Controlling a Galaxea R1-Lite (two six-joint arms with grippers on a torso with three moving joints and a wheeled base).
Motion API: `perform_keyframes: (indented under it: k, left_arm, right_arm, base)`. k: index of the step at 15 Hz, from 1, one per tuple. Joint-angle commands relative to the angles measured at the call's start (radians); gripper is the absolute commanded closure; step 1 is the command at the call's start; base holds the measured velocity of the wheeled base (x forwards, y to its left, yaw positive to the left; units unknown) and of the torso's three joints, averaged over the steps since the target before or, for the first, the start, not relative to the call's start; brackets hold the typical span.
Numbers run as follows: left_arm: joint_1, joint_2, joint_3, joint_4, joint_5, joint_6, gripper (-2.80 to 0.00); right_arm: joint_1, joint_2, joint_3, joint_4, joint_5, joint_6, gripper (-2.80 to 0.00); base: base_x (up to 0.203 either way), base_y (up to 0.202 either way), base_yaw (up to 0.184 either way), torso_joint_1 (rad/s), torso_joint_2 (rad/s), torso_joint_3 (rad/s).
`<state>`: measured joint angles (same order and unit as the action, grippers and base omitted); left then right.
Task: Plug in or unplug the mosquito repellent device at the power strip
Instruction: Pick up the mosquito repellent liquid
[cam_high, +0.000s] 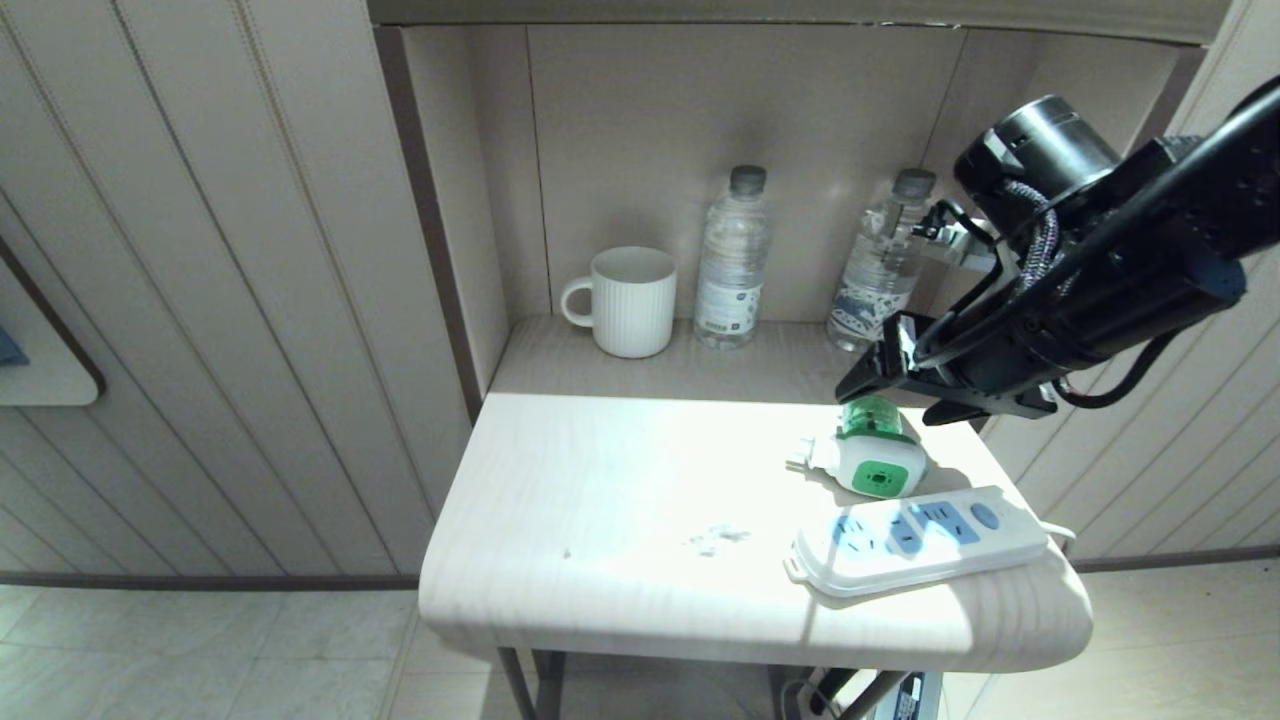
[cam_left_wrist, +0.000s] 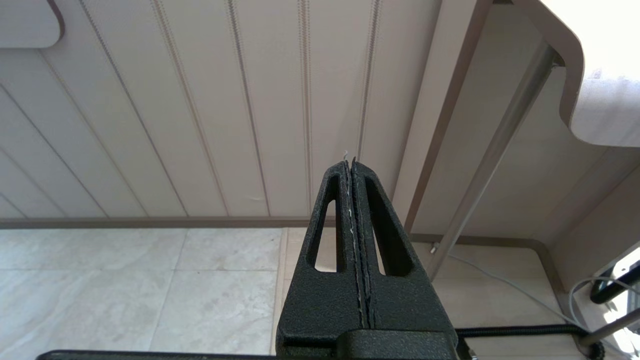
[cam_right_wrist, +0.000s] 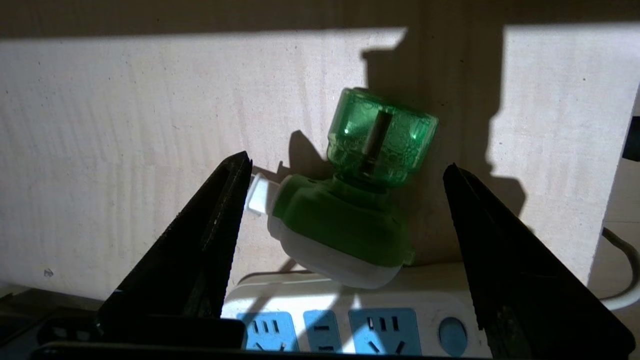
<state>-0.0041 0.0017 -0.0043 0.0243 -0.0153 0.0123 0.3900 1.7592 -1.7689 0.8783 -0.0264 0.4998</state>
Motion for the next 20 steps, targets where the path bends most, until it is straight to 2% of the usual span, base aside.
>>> perform_keyframes:
  k: [1, 4, 9, 13, 20]
  left_arm:
    - [0.001, 0.000, 0.000, 0.000, 0.000, 0.000, 0.00]
    - [0.000, 0.000, 0.000, 0.000, 0.000, 0.000, 0.00]
    - [0.001, 0.000, 0.000, 0.000, 0.000, 0.000, 0.00]
    - [0.001, 0.000, 0.001, 0.000, 0.000, 0.000, 0.00]
    - [0.000, 0.000, 0.001, 0.000, 0.000, 0.000, 0.00]
  right_arm:
    - [0.000, 0.038, -0.022, -0.008, -0.001, 0.012, -2.80]
    - [-0.002, 0.062, -0.031, -0.007, -0.001, 0.025, -2.80]
    - [-0.003, 0.064, -0.030, 0.004, -0.003, 0.137, -2.80]
    - [-0.004, 0.054, -0.038, 0.002, -0.029, 0.145, -2.80]
    - [0.006, 0.091, -0.003, 0.004, -0.028, 0.148, -2.80]
  base:
    - [0.000, 0.000, 0.000, 0.000, 0.00, 0.000]
    - [0.000, 0.000, 0.000, 0.000, 0.00, 0.000]
    - [0.000, 0.000, 0.000, 0.000, 0.00, 0.000]
    - [0.000, 0.000, 0.000, 0.000, 0.00, 0.000]
    - [0.000, 0.000, 0.000, 0.000, 0.00, 0.000]
